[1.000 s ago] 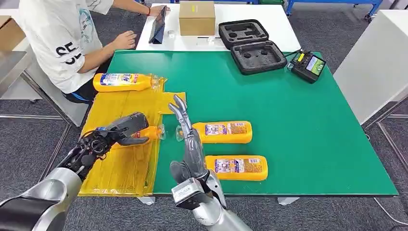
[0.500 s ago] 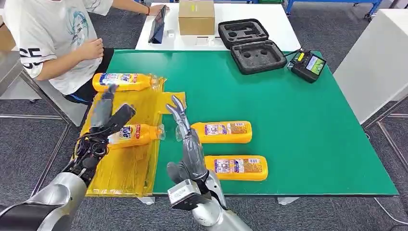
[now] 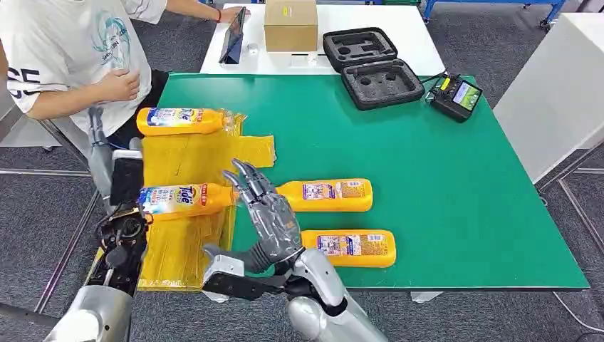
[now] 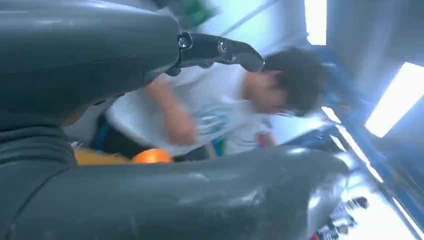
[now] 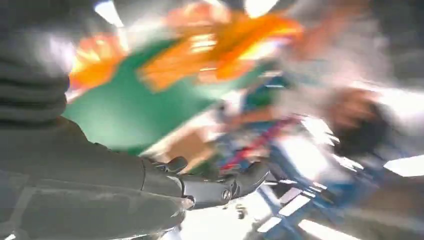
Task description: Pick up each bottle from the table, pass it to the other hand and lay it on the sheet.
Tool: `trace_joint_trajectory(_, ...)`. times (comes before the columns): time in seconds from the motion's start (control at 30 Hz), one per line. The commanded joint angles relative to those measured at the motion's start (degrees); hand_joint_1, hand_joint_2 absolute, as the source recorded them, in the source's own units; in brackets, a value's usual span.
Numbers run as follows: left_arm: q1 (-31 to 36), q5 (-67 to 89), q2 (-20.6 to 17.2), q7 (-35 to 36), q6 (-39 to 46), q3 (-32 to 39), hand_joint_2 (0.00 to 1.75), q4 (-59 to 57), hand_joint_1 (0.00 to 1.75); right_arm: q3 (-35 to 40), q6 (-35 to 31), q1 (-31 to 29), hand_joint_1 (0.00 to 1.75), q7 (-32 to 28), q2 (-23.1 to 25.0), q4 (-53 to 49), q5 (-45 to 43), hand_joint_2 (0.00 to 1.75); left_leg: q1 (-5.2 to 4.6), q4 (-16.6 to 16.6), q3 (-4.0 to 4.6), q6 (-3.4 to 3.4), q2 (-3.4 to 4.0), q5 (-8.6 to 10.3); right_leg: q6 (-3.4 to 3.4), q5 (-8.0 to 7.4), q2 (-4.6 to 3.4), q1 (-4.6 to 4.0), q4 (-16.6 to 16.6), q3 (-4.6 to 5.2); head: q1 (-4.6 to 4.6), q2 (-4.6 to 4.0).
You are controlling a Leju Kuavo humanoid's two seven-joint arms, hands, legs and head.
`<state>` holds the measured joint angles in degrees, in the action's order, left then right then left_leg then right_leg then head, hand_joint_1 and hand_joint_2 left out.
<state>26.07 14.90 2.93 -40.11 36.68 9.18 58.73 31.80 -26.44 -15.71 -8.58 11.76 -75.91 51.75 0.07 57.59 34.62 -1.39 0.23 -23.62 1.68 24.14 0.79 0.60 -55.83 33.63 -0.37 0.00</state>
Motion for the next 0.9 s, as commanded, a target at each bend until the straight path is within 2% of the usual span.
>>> trace_joint_trajectory(0.03,-7.75,-6.29,-3.46,0.11,0.79,1.6,0.0,6.96,0.0,-3.54,15.23,-0.82,0.0,14.26,-9.15,1.74,13.52,1.75,0.05,-0.04,-0.16,0.06,0.04,-0.08,-0.04,0.03,-0.11,-0.04,0.1,-0.16,-0.02,0.0)
trace_joint_trajectory(0.07,-8.21,-6.45,-3.53,0.11,0.75,1.63,0.0,7.41,0.0,-3.83,14.94,-0.39,0.0,14.17,-9.56,1.8,13.38,1.75,0.03,-0.09,-0.23,0.03,0.07,-0.08,-0.02,0.03,-0.12,-0.02,0.13,-0.22,-0.02,0.0)
trace_joint_trajectory(0.1,-8.81,-6.82,-3.43,0.11,0.73,1.85,1.75,8.07,0.0,-3.69,15.9,-0.42,0.0,14.44,-10.06,2.44,13.8,1.75,0.03,-0.07,-0.14,0.02,0.01,-0.05,-0.02,0.03,-0.05,-0.02,0.11,-0.16,0.02,0.0)
trace_joint_trajectory(0.23,-11.67,-6.68,-3.74,0.11,1.4,1.95,1.75,10.61,0.0,-5.51,17.12,-0.02,0.0,15.15,-11.68,2.8,11.59,1.75,0.06,-0.04,-0.1,0.04,0.01,-0.08,-0.03,0.04,-0.08,-0.04,0.1,-0.13,0.0,0.0)
trace_joint_trajectory(0.5,-12.53,-6.63,-3.68,0.11,1.17,2.27,1.75,11.77,0.0,-5.16,19.94,0.89,0.0,14.09,-12.63,2.0,8.91,1.75,0.06,-0.03,-0.04,0.09,-0.05,-0.1,-0.08,0.08,-0.05,-0.05,0.07,-0.06,0.0,0.0)
trace_joint_trajectory(0.9,-14.09,-7.36,-2.77,0.11,1.52,2.92,1.75,12.55,0.0,-6.0,22.88,-0.38,0.0,15.19,-13.27,9.92,8.29,1.75,0.04,-0.05,-0.02,0.04,-0.05,-0.06,-0.03,0.04,-0.04,-0.02,0.09,-0.03,-0.02,0.0)
